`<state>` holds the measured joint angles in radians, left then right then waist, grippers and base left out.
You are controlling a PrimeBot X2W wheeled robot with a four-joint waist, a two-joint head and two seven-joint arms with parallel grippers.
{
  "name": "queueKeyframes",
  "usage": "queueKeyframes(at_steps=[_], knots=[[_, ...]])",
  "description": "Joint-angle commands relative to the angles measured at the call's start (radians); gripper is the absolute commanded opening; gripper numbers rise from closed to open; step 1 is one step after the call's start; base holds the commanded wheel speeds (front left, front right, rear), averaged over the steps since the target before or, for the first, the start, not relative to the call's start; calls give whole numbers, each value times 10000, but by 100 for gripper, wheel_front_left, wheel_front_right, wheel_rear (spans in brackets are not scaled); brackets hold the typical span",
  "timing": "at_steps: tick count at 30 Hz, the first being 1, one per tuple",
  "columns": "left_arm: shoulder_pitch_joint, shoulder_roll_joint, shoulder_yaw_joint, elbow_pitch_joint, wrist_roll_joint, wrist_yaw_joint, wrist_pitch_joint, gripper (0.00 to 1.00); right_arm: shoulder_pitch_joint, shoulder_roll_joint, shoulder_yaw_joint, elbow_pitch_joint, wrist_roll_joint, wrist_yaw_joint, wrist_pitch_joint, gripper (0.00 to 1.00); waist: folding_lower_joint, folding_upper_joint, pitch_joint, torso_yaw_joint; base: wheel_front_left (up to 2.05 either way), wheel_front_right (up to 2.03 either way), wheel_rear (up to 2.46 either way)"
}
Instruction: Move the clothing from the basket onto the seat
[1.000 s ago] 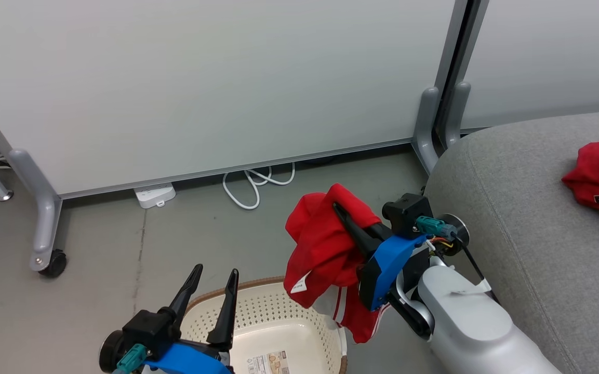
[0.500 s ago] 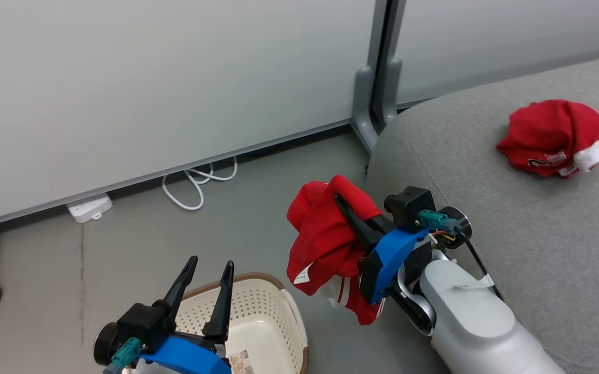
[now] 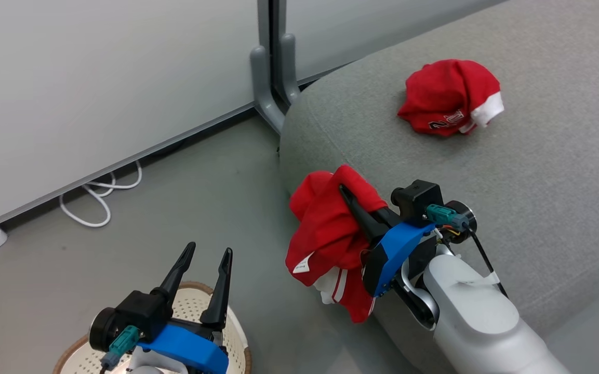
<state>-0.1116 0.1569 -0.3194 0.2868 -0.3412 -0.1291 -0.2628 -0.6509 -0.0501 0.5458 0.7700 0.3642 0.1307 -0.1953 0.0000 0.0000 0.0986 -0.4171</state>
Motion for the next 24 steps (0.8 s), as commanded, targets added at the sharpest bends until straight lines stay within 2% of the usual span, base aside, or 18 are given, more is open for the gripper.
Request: queueKeyframes(at_steps=[1,7,24], knots=[[-194,96,37,-48,76,-22,-30,100,13,-6,-10,-69,71,1,-69,0,0,0,211,-596,0,0,0],[-308,120,-37,-60,71,-22,-30,100,131,-6,-136,-51,62,1,-115,0,0,0,355,-1155,0,0,0],[-613,287,-311,116,-76,-21,-30,100,343,-4,-677,-221,-214,1,-139,0,0,0,558,-1226,0,0,0]])
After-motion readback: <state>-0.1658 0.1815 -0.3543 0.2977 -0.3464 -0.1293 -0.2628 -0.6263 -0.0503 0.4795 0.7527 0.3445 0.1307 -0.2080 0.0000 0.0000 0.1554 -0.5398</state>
